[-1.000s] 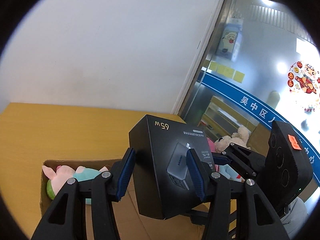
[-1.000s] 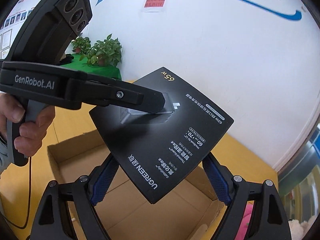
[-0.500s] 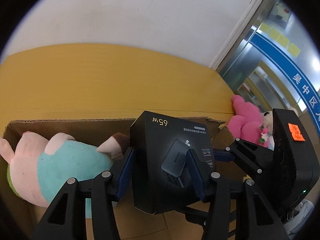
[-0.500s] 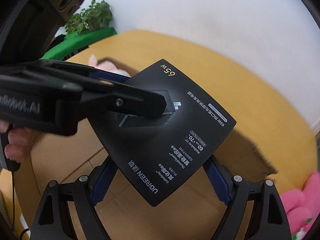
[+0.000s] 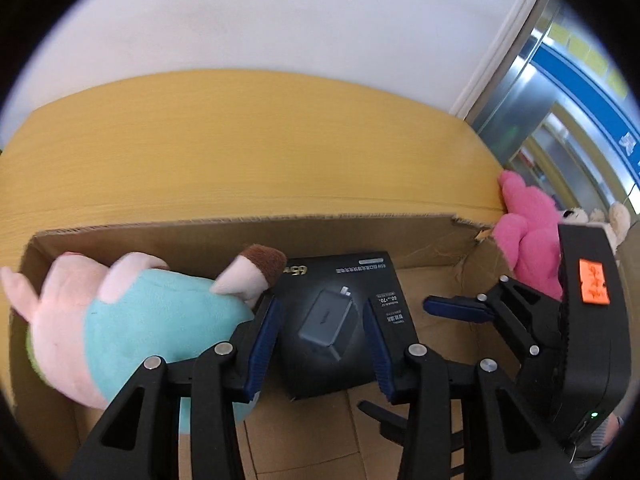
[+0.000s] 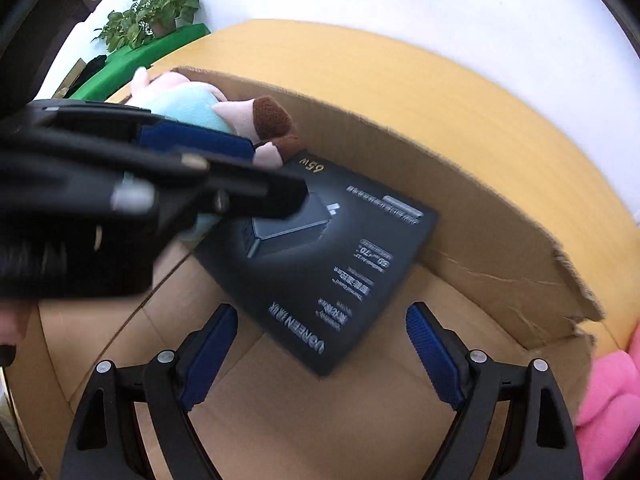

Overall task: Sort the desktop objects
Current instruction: 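Carry the charger box with the left gripper into the cardboard box, then open the left gripper and withdraw it from the cardboard box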

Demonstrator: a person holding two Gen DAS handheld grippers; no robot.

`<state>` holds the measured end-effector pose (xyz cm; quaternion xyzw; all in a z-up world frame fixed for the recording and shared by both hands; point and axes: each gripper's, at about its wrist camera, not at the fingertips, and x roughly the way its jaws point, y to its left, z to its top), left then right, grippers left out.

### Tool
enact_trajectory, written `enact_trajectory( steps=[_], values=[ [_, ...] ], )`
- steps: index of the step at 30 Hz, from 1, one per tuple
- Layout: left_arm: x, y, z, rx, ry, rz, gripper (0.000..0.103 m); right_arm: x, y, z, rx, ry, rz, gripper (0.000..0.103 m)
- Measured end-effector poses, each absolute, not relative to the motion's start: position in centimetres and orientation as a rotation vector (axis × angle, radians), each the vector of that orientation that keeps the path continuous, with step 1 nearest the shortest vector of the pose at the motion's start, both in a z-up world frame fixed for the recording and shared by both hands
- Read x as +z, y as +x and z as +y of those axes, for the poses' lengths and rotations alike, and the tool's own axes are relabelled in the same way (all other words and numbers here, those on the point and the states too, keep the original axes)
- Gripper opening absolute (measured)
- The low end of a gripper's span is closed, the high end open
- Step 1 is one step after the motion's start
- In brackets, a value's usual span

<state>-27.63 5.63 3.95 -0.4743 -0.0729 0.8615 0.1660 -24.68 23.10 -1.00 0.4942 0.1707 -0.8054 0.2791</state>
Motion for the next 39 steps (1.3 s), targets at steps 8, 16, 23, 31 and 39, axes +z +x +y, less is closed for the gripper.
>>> enact_trajectory(
  steps=[8, 16, 23, 31, 39],
  values=[
    [13.6, -16.0, 0.6, 2.627, -0.917, -0.106, 0.059, 6.6, -13.8, 25.8, -2.314, 1.119, 0.315, 0.099],
    [19.4, -0.1, -1.9, 2.741, -0.569, -0.008, 0.082, 17.0, -2.9, 22.4, -2.631, 0.747, 0.194, 0.103],
    [17.4, 7.1, -2.6, 2.768, -0.541, -0.023, 0.082, 15.3, 4.3, 22.3, -2.763, 0.782, 0.222, 0.103],
    [12.0, 10.2, -0.7, 2.760, -0.673, -0.113, 0.082, 10.0, 9.6, 23.8, -2.732, 0.896, 0.011, 0.103],
    [5.8, 12.2, 1.8, 2.634, -0.859, -0.124, 0.082, 2.2, 11.1, 24.8, -2.646, 1.112, -0.225, 0.095]
  ],
)
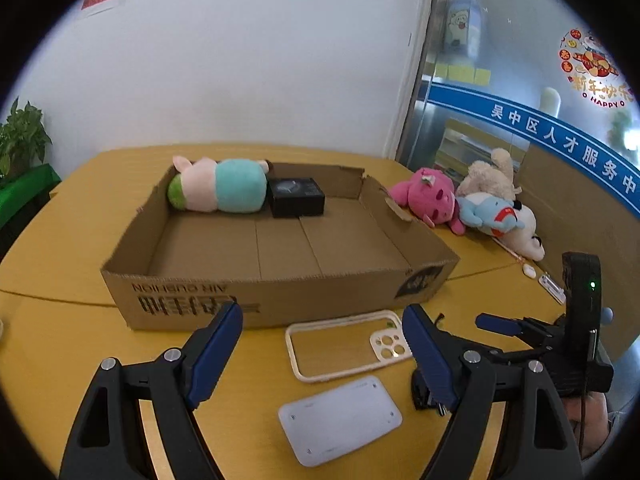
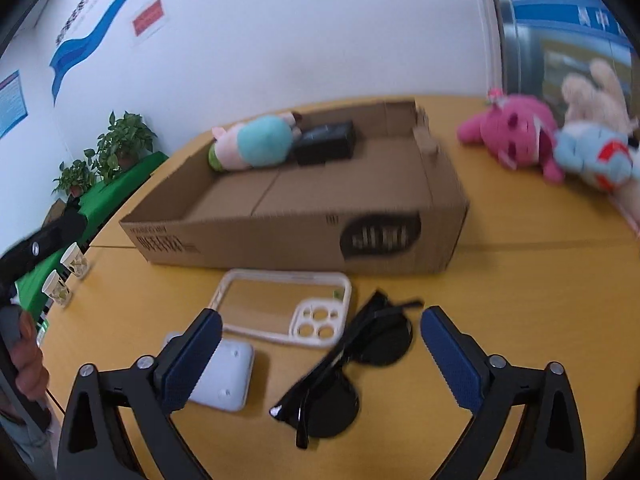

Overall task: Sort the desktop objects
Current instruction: 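Open the left gripper and withdraw it from the cardboard box, then grasp the black sunglasses with the right gripper and lift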

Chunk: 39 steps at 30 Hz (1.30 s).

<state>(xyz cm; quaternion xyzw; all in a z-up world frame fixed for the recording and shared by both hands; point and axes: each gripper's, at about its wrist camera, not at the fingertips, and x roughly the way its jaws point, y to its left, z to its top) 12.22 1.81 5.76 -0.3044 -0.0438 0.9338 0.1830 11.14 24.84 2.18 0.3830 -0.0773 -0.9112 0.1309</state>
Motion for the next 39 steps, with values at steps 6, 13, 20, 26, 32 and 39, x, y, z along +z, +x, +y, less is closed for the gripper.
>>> enact_trajectory(
  steps=[6, 13, 20, 26, 32, 39],
  values=[
    [4.0, 12.7, 3.2, 2.571, -0.901, -0.117, 0.082, -0.5, 11.4, 25.4, -2.578, 1.181, -0.318, 0.079],
    [3.0, 12.6, 3.7, 2.549, -0.927, -0.118, 0.082, -3.2, 10.3, 24.9, -2.499, 1.276, -0.364, 0.039],
    [2.1, 12.1, 4.3, 2.504, -0.958, -0.127, 0.082, -3.8, 11.0, 25.2, -2.470, 1.286, -0.395, 0.020],
    [1.1, 11.7, 5.7, 2.412, -0.994, -0.150, 0.081, -4.1, 13.4, 25.7, -2.427, 1.289, -0.419, 0.012],
    [-1.0, 11.2, 8.9, 2.217, -1.110, -0.203, 0.079, -4.4, 16.2, 26.9, -2.391, 1.294, -0.474, 0.008],
    [-4.4, 10.9, 12.5, 1.994, -1.253, -0.263, 0.052, -4.6, 17.7, 26.7, -2.360, 1.289, -0.505, 0.007]
  ],
)
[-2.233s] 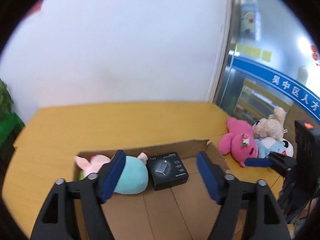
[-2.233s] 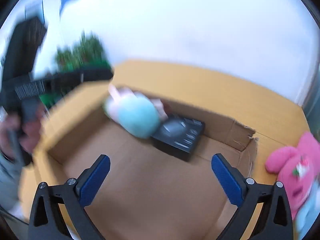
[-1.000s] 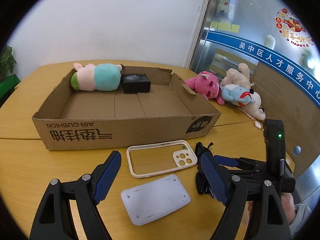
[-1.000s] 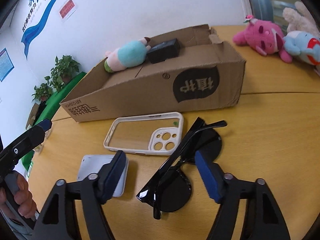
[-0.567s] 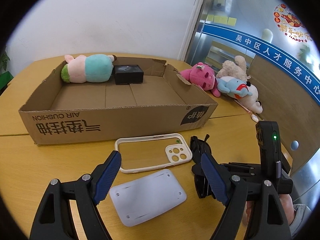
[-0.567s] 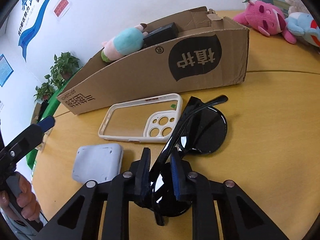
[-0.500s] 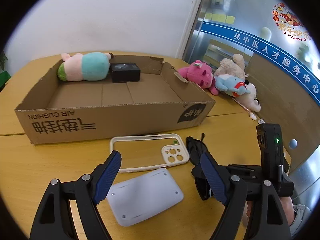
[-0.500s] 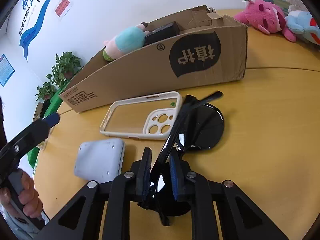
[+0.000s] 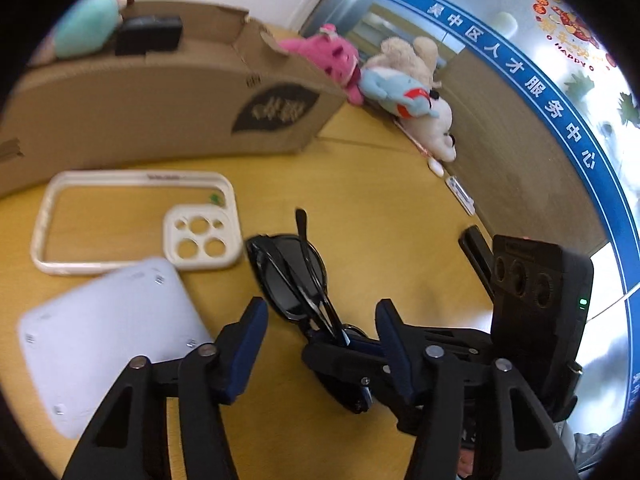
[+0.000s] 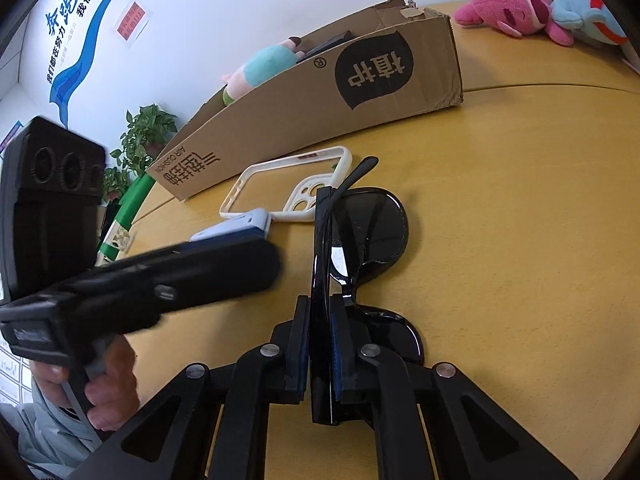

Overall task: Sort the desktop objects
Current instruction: 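Grasp the black sunglasses with the right gripper and lift, then carry the sunglasses with the right gripper into the box and release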

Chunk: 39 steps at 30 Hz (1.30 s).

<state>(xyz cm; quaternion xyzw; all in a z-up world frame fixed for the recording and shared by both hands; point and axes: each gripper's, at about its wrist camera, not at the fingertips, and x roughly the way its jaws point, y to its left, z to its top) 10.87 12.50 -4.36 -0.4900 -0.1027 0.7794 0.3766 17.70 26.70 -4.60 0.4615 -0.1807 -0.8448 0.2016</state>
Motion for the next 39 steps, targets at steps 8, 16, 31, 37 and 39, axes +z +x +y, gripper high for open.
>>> enact_trajectory(
  steps=[8, 16, 31, 37, 39],
  values=[
    [-5.9, 10.7, 12.7, 1.947, -1.324, -0.349, 0.022, -4.5, 18.1, 26.1, -2.344, 1.278, -0.479, 0.008],
    [-5.1, 11.3, 12.5, 1.972, -1.294, -0.355, 0.016, -4.3, 18.2, 25.7, -2.338, 1.276, -0.451, 0.007],
    [5.7, 9.5, 11.0, 2.102, -1.000, -0.293, 0.011, 4.8, 16.0, 23.8, -2.455, 1.043, -0.304, 0.007],
    [12.1, 6.9, 10.1, 2.154, -0.856, -0.264, 0.011, 11.1, 12.9, 22.5, -2.515, 0.890, -0.196, 0.007],
    [13.8, 5.6, 9.8, 2.160, -0.827, -0.269, 0.011, 13.0, 11.6, 22.2, -2.524, 0.853, -0.168, 0.007]
  ],
)
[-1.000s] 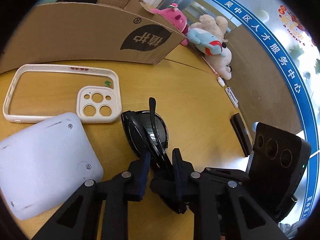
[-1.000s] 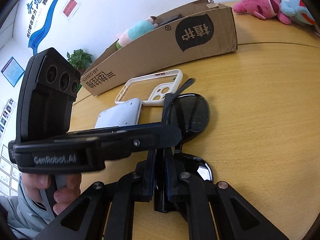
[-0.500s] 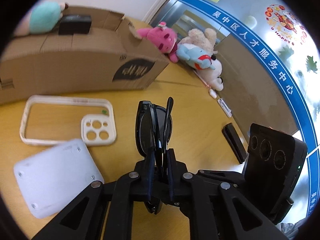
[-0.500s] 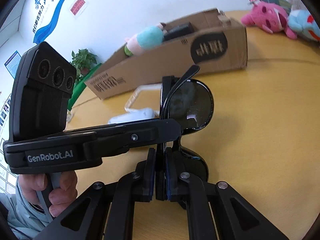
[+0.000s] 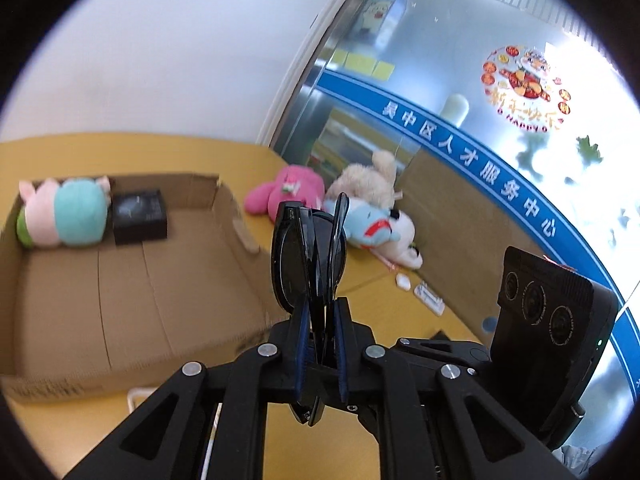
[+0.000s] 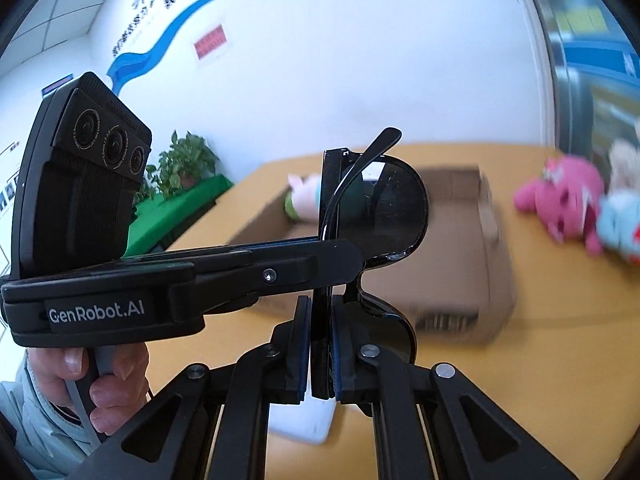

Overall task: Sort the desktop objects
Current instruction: 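Carry the sunglasses with the right gripper into the box and release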

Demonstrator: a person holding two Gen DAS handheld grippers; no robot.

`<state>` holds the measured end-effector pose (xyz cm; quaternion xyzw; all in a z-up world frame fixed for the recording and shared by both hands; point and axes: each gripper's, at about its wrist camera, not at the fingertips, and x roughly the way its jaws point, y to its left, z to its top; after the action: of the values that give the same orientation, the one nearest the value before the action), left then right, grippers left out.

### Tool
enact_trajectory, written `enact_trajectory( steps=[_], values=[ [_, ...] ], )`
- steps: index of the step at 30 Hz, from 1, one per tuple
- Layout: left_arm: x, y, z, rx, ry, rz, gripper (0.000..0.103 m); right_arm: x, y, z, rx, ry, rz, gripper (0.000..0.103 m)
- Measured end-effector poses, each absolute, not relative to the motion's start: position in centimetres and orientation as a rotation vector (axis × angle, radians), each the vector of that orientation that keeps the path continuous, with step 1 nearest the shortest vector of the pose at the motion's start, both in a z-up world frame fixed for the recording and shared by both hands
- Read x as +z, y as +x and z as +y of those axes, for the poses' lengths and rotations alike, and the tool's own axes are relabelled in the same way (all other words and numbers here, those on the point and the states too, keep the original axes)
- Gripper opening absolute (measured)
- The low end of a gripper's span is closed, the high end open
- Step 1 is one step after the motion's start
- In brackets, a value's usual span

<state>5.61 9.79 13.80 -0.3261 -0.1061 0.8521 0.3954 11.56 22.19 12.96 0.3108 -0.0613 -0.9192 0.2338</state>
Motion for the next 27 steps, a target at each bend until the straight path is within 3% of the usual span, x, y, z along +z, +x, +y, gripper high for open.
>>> enact_trajectory(
  steps=[7, 13, 19, 27],
  values=[
    [18.9, -0.5, 9.3, 2.189, -0.768, -0.230, 0.010, 18.3, 4.9, 21.9, -2.521, 0.787, -0.099, 0.007],
    [19.7, -6.6, 8.9, 2.206, -0.793, -0.241, 0.010, 20.1, -1.1, 21.9, -2.497, 0.824, -0.090, 0.007],
    [16.4, -14.4, 9.0, 2.187, -0.926, -0.307, 0.010, 18.3, -8.7, 22.4, -2.453, 0.962, -0.106, 0.007],
    [8.0, -23.9, 11.2, 2.116, -1.192, -0.381, 0.010, 10.7, -19.1, 24.1, -2.355, 1.230, -0.166, 0.007]
  ],
)
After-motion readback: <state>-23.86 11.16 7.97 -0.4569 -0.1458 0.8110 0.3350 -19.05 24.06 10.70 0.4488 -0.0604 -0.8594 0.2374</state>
